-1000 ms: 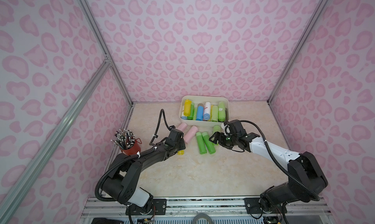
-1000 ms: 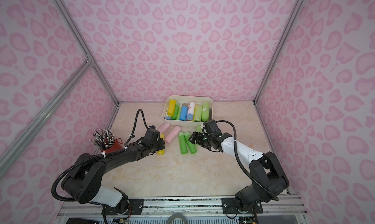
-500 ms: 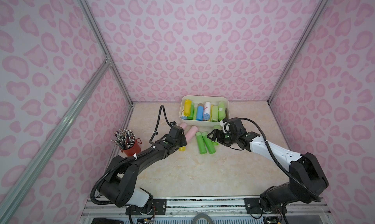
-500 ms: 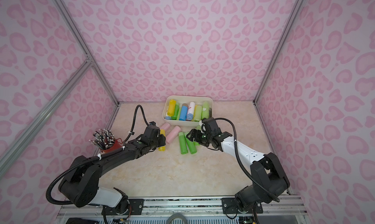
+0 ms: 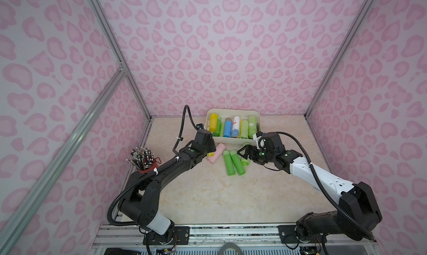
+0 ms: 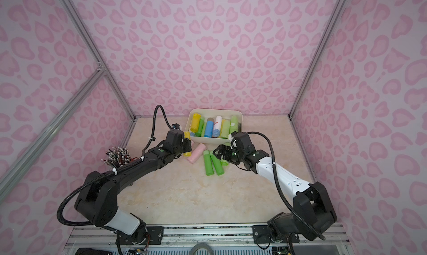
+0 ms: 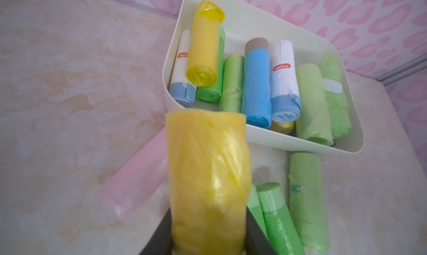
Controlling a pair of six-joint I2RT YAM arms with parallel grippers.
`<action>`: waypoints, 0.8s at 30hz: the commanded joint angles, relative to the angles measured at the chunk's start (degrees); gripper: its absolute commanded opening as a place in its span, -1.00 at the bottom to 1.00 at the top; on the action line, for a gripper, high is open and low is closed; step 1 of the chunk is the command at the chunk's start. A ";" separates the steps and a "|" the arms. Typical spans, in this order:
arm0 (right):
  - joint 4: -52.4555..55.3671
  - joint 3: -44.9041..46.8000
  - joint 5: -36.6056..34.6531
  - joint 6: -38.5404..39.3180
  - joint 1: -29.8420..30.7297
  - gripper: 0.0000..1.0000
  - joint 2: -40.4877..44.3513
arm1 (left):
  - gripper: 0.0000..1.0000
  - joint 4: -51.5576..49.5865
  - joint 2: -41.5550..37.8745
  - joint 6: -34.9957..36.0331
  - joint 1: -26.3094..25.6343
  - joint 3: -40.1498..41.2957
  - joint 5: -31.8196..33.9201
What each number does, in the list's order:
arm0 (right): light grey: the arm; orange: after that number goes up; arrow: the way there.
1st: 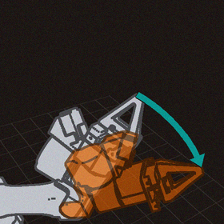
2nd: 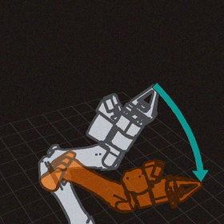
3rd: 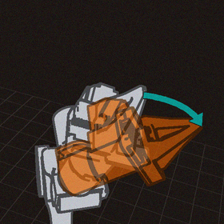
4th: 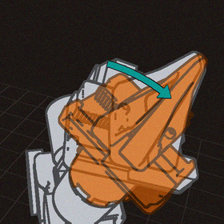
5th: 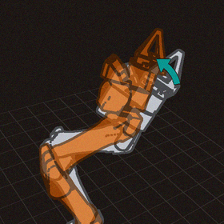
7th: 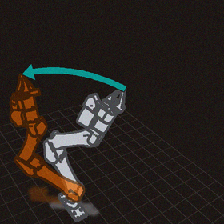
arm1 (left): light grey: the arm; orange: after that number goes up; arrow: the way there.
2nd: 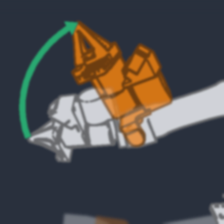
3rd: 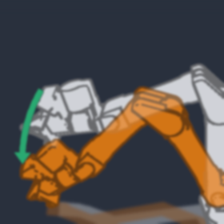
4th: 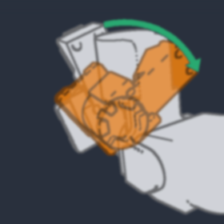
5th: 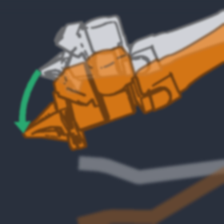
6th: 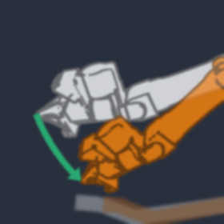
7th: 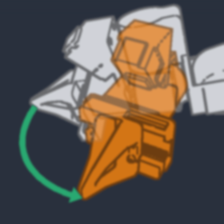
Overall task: Put the roll of trash bags into the storage box
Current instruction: Pick up the roll of trash bags from the center of the board.
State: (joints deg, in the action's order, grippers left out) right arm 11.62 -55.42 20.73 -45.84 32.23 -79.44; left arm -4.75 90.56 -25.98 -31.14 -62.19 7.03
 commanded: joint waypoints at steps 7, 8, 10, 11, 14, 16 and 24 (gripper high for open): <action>3.72 2.68 -3.37 1.70 -0.11 0.79 3.86 | -0.39 2.12 5.49 1.63 -0.05 -8.78 -1.44; 4.38 2.81 -4.20 2.39 -0.09 0.79 4.23 | -0.40 1.95 6.11 1.68 -0.07 -9.69 -1.85; 5.70 2.94 -5.05 2.95 -0.15 0.79 4.97 | -0.40 2.02 7.39 1.71 -0.07 -11.36 -2.64; 6.06 3.10 -5.47 3.11 -0.15 0.79 5.42 | -0.40 2.03 7.98 1.72 -0.07 -12.08 -2.85; 6.70 3.86 -6.20 3.22 -0.25 0.79 5.96 | -0.40 1.65 9.70 1.96 -0.05 -14.47 -3.03; 7.10 4.47 -6.90 3.22 -0.28 0.79 8.45 | -0.40 1.13 10.95 2.30 -0.07 -16.97 -3.32; 8.58 6.10 -9.21 3.46 -0.63 0.79 11.21 | -0.41 -0.79 16.78 3.56 -0.06 -25.14 -3.43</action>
State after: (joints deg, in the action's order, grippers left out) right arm 19.25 -49.84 13.21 -43.16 31.79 -68.66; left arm -5.61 106.15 -23.79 -31.20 -84.93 3.55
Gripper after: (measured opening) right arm 0.895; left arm 0.374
